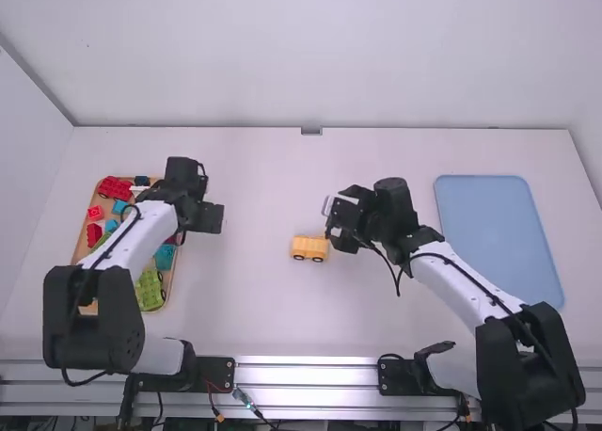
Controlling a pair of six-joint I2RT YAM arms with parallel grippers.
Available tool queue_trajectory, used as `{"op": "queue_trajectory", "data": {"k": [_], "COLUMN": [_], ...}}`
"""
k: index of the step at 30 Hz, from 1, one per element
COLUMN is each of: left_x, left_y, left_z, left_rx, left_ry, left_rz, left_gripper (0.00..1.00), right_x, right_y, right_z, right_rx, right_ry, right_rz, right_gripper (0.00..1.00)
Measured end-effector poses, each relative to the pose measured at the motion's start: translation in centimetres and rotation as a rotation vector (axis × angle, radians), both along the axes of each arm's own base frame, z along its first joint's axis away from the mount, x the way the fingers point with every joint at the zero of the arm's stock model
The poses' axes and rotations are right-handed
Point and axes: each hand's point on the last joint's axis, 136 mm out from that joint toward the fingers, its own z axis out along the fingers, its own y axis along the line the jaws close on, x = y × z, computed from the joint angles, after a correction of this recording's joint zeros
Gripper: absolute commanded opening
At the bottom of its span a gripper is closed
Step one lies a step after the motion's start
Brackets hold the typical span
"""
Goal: Assemble lego blocks to make yellow taxi
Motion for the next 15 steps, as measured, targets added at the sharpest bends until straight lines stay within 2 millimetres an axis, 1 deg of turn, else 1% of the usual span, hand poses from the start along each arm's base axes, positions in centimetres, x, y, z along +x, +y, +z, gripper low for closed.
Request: {"op": "queue_trajectory", "data": {"k": [1, 3, 4, 5, 6, 7, 9, 10, 14, 15], "left_x": [-0.2, -1.6, -1.8, -2.7, -3.3, -4.4, -6.0, -7.0, -9.5, -10.6], "left_y": [1.4, 5.4, 5.8, 7.6, 8.7, 10.2, 12.1, 13.4, 16.1, 17.2], "left_z": [0.3, 0.3, 0.3, 0.0, -0.3, -0.7, -1.2, -1.5, -1.9, -2.0], "left_rx": [0.013, 0.034, 0.034, 0.03, 0.026, 0.005, -0.033, -0.067, -0.124, -0.13], "left_ry": [-0.011, -0.011, -0.01, -0.002, 0.004, 0.011, 0.021, 0.02, 0.009, 0.007], "left_rz": [0.054, 0.2, 0.215, 0.282, 0.319, 0.375, 0.449, 0.502, 0.622, 0.672], "left_gripper": [0.99, 0.99, 0.99, 0.99, 0.99, 0.99, 0.99, 0.99, 0.99, 0.99], "right_x": [0.1, 0.3, 0.3, 0.4, 0.4, 0.7, 1.0, 1.2, 1.7, 1.9], "right_y": [0.1, 0.1, 0.1, 0.1, 0.1, -0.1, -0.3, -0.5, -0.9, -1.1], "right_z": [0.2, 0.4, 0.4, 0.4, 0.5, 0.7, 0.9, 1.0, 1.3, 1.4], "right_rx": [0.004, 0.004, 0.004, 0.002, 0.002, 0.006, 0.008, 0.01, 0.015, 0.016], "right_ry": [-0.011, -0.025, -0.025, -0.033, -0.035, -0.046, -0.057, -0.064, -0.077, -0.083], "right_rz": [0.001, 0.006, 0.006, 0.007, 0.007, 0.002, -0.007, -0.013, -0.027, -0.032], "right_gripper": [0.99, 0.99, 0.99, 0.99, 0.99, 0.99, 0.99, 0.99, 0.99, 0.99]}}
